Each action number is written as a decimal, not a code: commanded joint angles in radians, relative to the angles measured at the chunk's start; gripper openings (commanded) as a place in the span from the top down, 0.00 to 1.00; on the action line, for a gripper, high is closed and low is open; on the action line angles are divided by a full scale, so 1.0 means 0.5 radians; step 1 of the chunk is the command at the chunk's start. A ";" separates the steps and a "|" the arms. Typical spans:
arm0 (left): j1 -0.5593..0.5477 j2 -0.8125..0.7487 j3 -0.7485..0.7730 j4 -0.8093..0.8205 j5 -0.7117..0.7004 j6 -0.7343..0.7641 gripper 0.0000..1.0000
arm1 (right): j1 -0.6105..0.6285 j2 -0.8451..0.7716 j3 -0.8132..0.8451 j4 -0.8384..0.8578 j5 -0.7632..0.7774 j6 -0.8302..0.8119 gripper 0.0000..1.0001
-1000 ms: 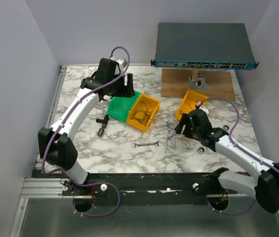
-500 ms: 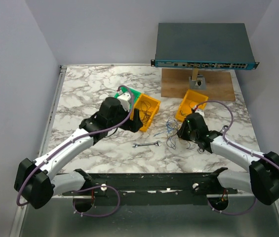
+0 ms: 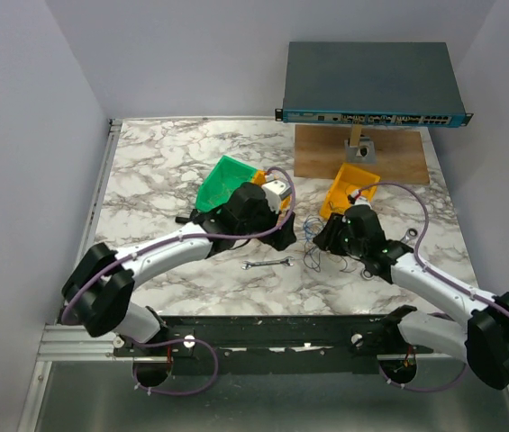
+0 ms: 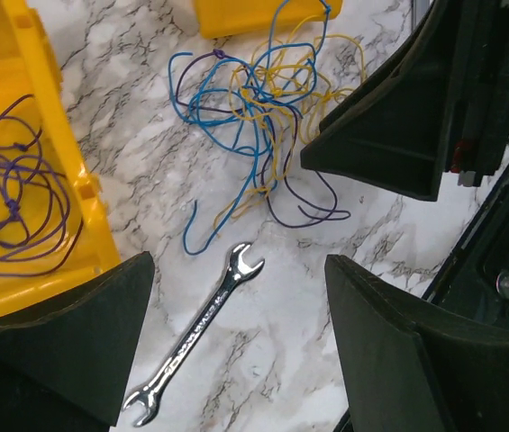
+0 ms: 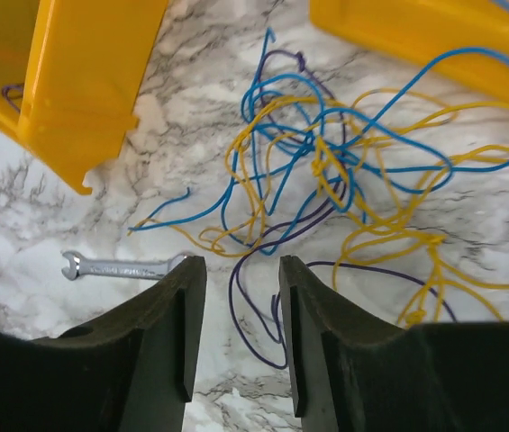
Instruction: Untangle the cables
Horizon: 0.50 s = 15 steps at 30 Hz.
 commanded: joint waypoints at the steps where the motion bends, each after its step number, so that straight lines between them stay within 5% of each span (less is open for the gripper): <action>1: -0.076 0.275 0.308 -0.077 0.011 0.106 0.25 | 0.004 -0.112 0.128 -0.385 0.457 0.015 0.53; 8: -0.154 0.745 0.713 -0.256 0.078 0.176 0.33 | -0.005 -0.348 0.117 -0.610 0.787 0.195 0.19; 15: -0.165 1.026 0.904 -0.340 0.124 0.178 0.39 | -0.019 -0.283 0.116 -0.644 0.933 0.274 0.17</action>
